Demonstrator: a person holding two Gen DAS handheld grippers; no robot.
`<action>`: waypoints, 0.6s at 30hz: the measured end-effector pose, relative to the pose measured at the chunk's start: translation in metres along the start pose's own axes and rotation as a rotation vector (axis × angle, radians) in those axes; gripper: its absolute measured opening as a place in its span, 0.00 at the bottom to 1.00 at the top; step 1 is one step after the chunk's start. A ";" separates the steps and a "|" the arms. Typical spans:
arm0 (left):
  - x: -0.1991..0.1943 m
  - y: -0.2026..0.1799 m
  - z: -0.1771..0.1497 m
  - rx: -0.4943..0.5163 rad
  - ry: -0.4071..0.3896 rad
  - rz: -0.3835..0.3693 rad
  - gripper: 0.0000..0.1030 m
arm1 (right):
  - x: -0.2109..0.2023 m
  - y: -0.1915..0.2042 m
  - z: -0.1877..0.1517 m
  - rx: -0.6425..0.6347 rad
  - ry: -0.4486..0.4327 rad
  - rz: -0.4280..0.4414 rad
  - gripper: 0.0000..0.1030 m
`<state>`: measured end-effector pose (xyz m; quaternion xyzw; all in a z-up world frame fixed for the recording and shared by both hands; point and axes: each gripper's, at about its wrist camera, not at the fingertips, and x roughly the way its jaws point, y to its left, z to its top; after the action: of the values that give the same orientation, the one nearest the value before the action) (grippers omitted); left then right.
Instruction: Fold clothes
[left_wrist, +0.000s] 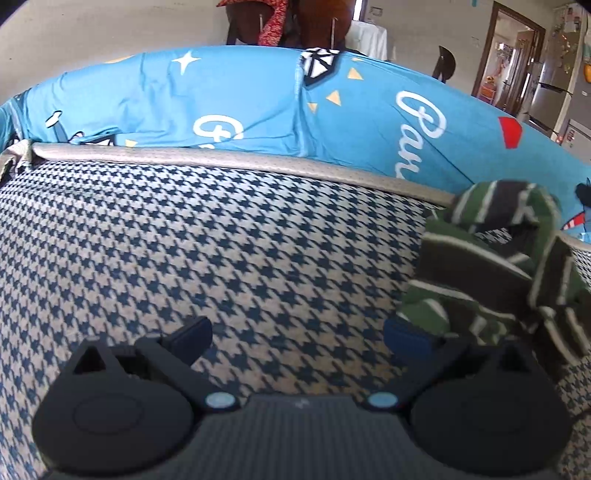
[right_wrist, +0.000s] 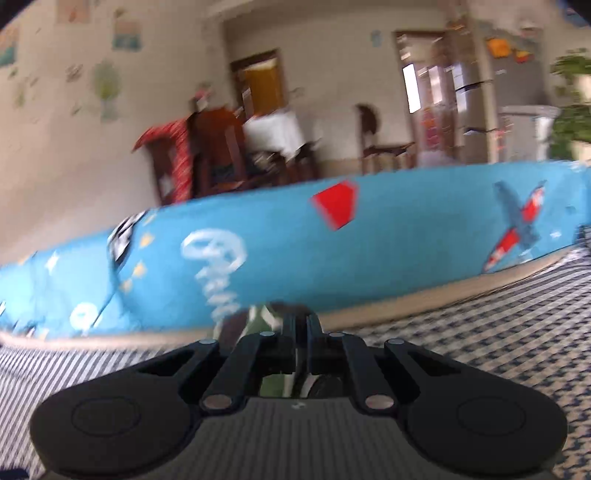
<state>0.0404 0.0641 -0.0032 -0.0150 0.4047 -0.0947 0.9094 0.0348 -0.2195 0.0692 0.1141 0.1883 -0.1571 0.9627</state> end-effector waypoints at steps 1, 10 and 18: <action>0.001 -0.004 0.001 0.003 0.003 -0.010 1.00 | -0.003 -0.009 0.006 0.020 -0.032 -0.033 0.05; 0.012 -0.040 0.000 0.019 0.035 -0.068 1.00 | -0.010 -0.042 0.009 -0.009 0.065 0.024 0.09; 0.025 -0.066 -0.012 0.049 0.061 -0.089 1.00 | -0.026 -0.034 -0.016 -0.144 0.173 0.193 0.53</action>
<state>0.0377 -0.0045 -0.0226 -0.0079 0.4286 -0.1451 0.8917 -0.0048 -0.2395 0.0594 0.0754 0.2698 -0.0396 0.9591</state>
